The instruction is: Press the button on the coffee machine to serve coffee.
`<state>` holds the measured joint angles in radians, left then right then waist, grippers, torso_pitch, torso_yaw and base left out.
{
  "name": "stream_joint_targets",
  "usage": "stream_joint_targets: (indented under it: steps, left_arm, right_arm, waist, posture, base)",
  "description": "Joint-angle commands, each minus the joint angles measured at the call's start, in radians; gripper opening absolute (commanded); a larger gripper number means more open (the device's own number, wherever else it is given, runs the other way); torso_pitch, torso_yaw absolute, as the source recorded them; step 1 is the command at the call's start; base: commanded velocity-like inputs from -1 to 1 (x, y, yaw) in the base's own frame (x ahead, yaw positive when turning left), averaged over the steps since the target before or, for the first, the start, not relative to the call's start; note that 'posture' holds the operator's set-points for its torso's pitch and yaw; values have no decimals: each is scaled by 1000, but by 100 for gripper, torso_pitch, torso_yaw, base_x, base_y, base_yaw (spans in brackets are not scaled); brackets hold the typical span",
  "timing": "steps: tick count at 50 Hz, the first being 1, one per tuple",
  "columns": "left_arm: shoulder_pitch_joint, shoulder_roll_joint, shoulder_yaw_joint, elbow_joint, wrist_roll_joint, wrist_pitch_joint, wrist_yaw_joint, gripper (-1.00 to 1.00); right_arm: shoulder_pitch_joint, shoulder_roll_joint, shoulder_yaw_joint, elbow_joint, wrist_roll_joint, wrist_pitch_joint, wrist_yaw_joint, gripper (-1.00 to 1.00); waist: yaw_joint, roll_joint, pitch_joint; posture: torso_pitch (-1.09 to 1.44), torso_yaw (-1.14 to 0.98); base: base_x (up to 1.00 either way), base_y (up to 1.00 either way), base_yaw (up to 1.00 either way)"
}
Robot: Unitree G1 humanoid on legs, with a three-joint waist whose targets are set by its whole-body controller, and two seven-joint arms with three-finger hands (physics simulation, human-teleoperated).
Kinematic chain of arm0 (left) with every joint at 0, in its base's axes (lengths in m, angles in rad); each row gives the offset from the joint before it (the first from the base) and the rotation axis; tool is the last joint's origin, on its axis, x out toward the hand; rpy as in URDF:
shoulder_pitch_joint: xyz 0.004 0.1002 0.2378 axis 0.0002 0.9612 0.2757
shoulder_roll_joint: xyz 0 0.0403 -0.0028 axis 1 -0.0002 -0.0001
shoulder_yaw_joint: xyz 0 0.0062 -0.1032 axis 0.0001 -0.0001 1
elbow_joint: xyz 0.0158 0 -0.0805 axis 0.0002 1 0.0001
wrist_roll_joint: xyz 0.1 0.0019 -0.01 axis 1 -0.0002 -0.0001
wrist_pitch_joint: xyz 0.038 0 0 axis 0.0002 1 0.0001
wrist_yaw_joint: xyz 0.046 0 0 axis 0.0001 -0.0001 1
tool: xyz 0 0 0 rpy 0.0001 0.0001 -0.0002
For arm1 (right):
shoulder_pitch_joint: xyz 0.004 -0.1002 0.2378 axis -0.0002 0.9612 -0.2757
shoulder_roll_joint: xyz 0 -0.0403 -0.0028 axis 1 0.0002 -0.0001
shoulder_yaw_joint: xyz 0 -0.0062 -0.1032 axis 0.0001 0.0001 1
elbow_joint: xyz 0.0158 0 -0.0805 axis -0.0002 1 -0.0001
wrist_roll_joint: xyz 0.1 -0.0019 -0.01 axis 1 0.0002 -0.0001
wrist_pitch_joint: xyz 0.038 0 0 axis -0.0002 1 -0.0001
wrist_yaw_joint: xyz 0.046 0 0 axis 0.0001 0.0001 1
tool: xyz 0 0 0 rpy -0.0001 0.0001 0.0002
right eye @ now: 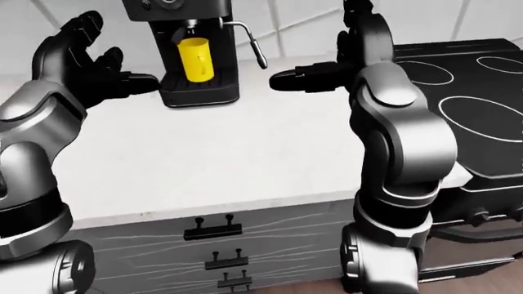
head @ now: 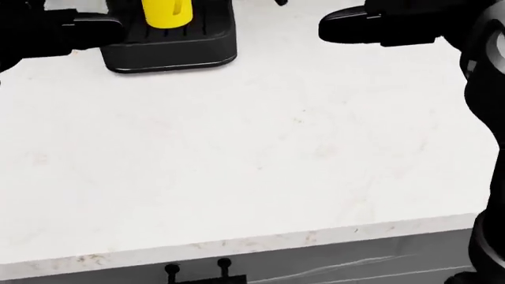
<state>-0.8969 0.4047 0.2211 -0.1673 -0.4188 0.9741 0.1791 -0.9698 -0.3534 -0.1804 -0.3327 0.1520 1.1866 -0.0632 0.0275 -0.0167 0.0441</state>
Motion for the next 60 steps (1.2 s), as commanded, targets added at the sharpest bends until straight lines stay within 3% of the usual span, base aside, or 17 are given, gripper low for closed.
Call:
stream_joint_targets:
  steps: [1,15,16,20,22,25,27,31,36,37,38,40,43,47,51,54,60]
  left_arm:
    - [-33,9,15,-28,8,-37,2,100]
    - [-24,3,13,-25,15,-54,-7,100]
    - [-21,5,16,-24,16,-56,-9,100]
    - [-19,-2,8,-5,25,-77,-12,100]
    - [-32,-2,9,-14,21,-57,-6,100]
    - [-30,-1,8,-3,25,-71,-13,100]
    - [-30,-5,4,1,27,-74,-13,100]
    - [-28,-6,4,3,32,-74,-17,100]
    - [-21,-8,7,-6,33,-70,-17,100]
    - [-25,-10,5,-6,32,-68,-16,100]
    - [-24,-10,6,-7,32,-67,-16,100]
    - [-24,-7,8,-10,31,-64,-17,100]
    - [-22,-7,10,-17,28,-57,-14,100]
    - [-24,-8,10,-21,26,-53,-12,100]
    - [-22,-6,10,-15,26,-60,-14,100]
    - [-23,-6,11,-17,25,-56,-12,100]
    - [-21,-6,10,-18,23,-58,-11,100]
  right_arm:
    - [-25,-13,-4,-30,-5,-39,0,100]
    - [-20,-8,5,-40,-43,-32,13,100]
    - [-18,-11,7,-40,-47,-31,18,100]
    - [-20,-10,7,-25,-59,-40,25,100]
    - [-28,-12,4,-29,-63,-31,28,100]
    - [-36,-14,3,-29,-70,-24,29,100]
    - [-34,-13,6,-23,-77,-38,28,100]
    - [-26,-6,3,-20,-86,-39,20,100]
    - [-23,-2,-3,-21,-84,-47,20,100]
    - [-19,1,4,-24,-82,-63,25,100]
    - [-15,2,5,-23,-82,-67,26,100]
    - [-16,3,6,-27,-82,-63,26,100]
    - [-21,1,5,-29,-83,-57,28,100]
    - [-21,4,7,-31,-85,-56,27,100]
    - [-23,3,8,-25,-87,-60,28,100]
    - [-16,5,12,-23,-91,-62,28,100]
    - [-32,-1,7,-22,-97,-56,33,100]
  waist:
    - [-18,0,-22]
    - [-17,12,-27]
    - [-4,-4,-31]
    - [-5,41,-38]
    - [-5,99,-42]
    - [0,118,-46]
    - [-2,97,-56]
    - [-14,49,9]
    - [-8,9,10]
    - [-8,-12,-23]
    - [-10,-53,-3]
    - [-12,-30,19]
    - [-12,-21,-13]
    - [-25,14,-11]
    - [-45,95,-23]
    - [-43,101,1]
    - [-33,24,25]
  posture:
    - [0,0]
    - [0,0]
    - [0,0]
    - [0,0]
    - [0,0]
    - [0,0]
    - [0,0]
    - [0,0]
    - [0,0]
    - [0,0]
    - [0,0]
    - [0,0]
    - [0,0]
    - [0,0]
    - [0,0]
    - [0,0]
    - [0,0]
  base:
    - [0,0,15]
    - [-12,2,34]
    - [-14,12,0]
    - [-13,10,0]
    - [-10,0,26]
    - [-26,0,91]
    - [-31,0,79]
    - [0,0,0]
    - [0,0,0]
    - [43,0,0]
    - [42,0,0]
    - [41,0,0]
    - [42,0,0]
    - [42,0,0]
    - [42,0,0]
    - [30,0,0]
    - [1,0,0]
